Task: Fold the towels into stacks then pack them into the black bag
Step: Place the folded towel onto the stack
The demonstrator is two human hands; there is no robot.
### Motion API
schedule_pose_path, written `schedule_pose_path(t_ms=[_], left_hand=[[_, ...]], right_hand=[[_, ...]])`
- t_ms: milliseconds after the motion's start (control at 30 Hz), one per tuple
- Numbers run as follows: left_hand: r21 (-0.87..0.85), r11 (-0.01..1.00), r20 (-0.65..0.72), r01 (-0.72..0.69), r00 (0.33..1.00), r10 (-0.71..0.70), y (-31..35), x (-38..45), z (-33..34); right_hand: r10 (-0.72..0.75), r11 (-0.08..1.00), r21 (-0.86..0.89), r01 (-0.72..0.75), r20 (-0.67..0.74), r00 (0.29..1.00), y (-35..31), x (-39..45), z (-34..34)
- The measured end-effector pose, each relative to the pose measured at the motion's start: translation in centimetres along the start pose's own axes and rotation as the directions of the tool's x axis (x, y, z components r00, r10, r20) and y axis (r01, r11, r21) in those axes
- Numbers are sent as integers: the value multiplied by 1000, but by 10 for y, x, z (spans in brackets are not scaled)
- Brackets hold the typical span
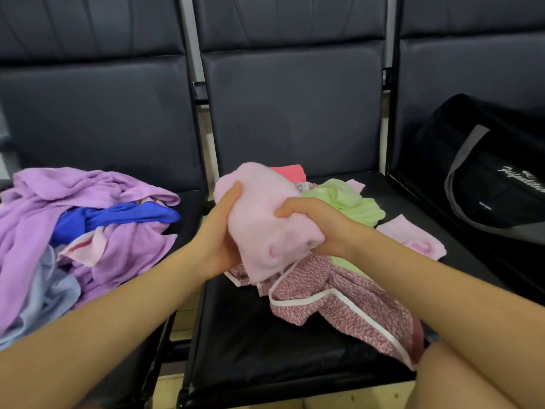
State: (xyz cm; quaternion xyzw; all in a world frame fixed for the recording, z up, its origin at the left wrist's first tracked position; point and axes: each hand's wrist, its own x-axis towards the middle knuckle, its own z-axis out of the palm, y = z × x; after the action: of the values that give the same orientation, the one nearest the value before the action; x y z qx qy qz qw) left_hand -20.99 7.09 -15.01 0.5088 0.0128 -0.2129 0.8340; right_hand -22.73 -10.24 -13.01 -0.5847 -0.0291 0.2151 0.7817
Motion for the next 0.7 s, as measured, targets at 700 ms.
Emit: schedule_pose_path(t_ms=[700], left_hand=[[197,851,-442,-486,731,520,22,68,17]], right_hand=[[-197,966,97,239,-321,926,28,43,-21]])
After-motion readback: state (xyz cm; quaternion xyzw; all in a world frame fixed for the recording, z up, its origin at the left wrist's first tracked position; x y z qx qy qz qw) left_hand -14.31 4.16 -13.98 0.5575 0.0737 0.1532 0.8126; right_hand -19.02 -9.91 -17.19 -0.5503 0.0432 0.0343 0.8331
